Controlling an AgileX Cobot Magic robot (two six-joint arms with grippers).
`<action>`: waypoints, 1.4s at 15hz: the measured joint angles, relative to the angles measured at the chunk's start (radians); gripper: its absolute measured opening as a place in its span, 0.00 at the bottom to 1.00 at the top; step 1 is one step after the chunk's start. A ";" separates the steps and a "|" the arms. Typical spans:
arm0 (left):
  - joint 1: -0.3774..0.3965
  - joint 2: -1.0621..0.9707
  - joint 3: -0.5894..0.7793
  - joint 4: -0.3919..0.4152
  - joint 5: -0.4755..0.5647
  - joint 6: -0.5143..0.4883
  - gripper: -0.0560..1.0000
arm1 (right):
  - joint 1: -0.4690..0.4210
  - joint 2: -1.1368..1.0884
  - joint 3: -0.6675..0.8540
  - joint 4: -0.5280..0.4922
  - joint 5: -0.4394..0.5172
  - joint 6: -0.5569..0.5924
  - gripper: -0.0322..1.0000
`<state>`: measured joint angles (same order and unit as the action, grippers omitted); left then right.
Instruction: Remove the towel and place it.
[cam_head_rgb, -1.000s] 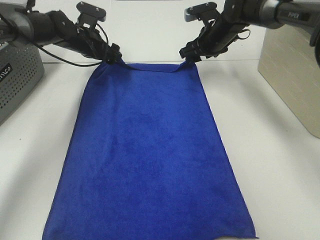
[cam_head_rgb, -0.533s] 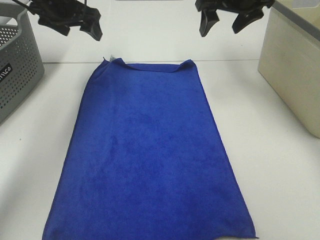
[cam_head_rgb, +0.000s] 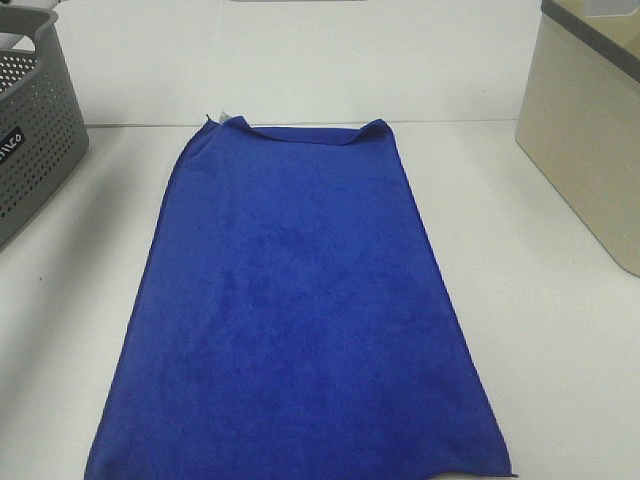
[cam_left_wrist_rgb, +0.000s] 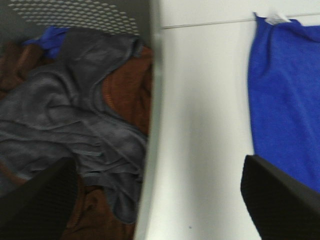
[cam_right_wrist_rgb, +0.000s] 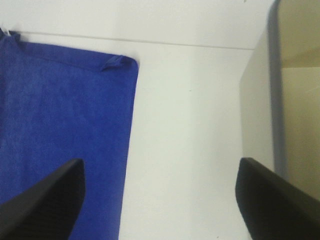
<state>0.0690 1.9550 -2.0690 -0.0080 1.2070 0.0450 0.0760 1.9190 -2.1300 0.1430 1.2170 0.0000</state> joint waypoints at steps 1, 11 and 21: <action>0.047 -0.008 0.000 -0.002 0.000 0.015 0.84 | -0.008 -0.028 0.000 -0.010 0.000 0.000 0.81; 0.113 -0.740 0.781 -0.027 0.010 0.141 0.84 | -0.009 -0.888 0.846 0.013 0.001 0.029 0.80; 0.113 -1.593 1.337 0.021 -0.031 0.194 0.84 | -0.009 -1.674 1.387 -0.027 0.004 -0.038 0.80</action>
<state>0.1820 0.3620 -0.7320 0.0130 1.1760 0.2390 0.0670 0.2450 -0.7430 0.1160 1.2210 -0.0380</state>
